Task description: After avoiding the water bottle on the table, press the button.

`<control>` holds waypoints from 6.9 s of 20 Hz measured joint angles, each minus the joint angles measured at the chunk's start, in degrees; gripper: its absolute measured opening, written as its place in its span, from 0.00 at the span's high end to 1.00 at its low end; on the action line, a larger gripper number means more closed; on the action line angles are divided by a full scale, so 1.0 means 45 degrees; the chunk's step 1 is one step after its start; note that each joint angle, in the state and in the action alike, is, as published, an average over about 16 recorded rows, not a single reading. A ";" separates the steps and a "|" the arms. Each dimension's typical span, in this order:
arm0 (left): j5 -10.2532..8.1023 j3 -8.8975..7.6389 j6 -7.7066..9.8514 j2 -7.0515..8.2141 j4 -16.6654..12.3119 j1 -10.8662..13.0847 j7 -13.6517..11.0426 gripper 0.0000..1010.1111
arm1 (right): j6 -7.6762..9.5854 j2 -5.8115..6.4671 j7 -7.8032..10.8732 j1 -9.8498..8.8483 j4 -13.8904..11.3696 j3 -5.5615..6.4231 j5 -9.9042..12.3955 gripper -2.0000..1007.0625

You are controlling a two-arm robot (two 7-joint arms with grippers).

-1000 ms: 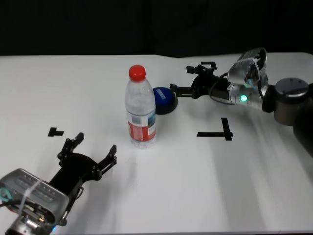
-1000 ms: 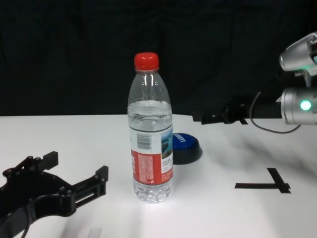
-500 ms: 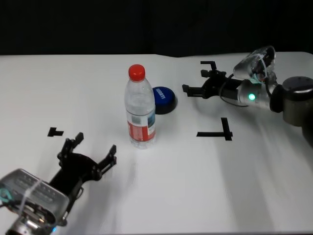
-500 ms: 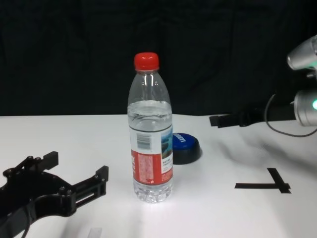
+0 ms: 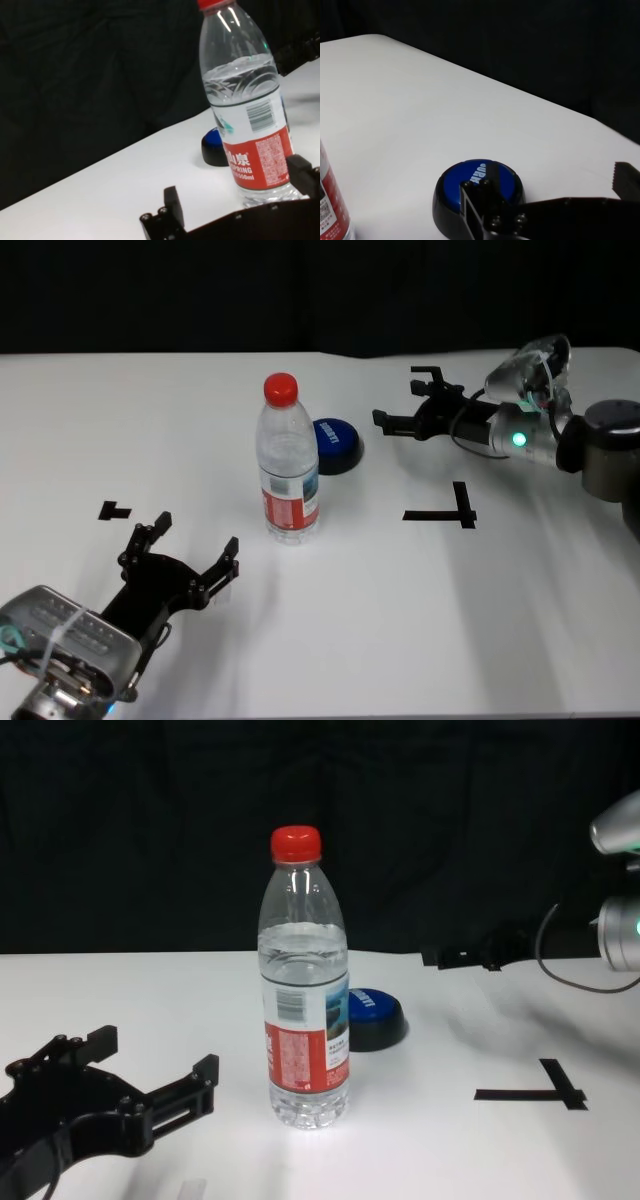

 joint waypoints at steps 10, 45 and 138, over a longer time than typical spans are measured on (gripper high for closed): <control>-0.0005 0.0000 0.0000 0.0000 0.0000 0.0000 0.0000 0.01 | -0.0152 -0.0250 0.0032 0.0189 0.0219 -0.0255 -0.0006 0.00; 0.0003 0.0000 0.0000 0.0000 0.0000 0.0000 0.0000 0.01 | -0.1179 -0.1759 -0.0704 0.1253 0.3195 -0.0393 -0.1197 0.00; 0.0002 0.0000 -0.0001 0.0000 0.0000 0.0000 0.0000 0.01 | 0.2970 -0.0895 -0.8399 -0.8648 -1.1098 0.4425 -0.1852 0.00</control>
